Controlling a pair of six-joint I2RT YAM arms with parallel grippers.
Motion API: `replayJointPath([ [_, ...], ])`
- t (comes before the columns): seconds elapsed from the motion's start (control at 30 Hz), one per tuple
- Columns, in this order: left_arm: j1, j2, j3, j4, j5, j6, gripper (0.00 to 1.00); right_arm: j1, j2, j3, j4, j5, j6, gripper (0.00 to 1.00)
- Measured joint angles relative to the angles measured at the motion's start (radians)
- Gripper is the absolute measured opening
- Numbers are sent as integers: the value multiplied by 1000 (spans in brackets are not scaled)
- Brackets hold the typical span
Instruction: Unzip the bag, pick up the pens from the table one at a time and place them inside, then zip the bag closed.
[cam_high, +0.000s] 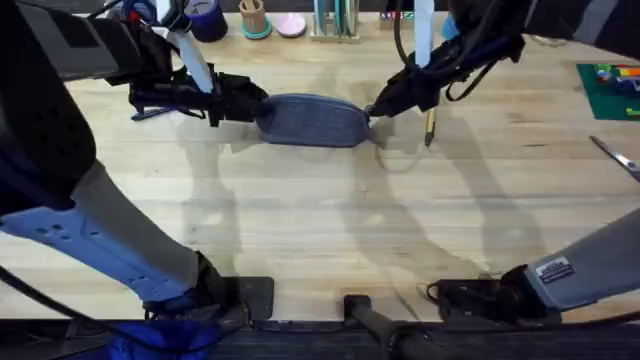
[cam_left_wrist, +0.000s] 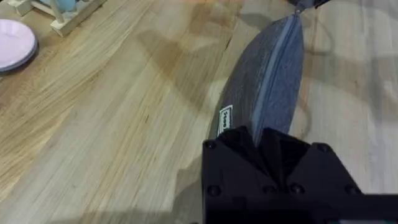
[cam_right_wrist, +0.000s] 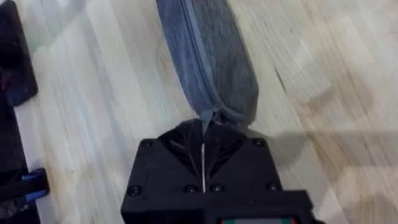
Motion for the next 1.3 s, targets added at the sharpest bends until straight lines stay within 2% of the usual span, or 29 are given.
replayJointPath([
  [0.57, 0, 0, 0, 0, 0, 0, 39, 102, 0, 4, 130, -16, 53, 29],
  [1.3, 0, 0, 0, 3, 0, 0, 39, 227, 6, 4, 374, -14, 249, 30],
])
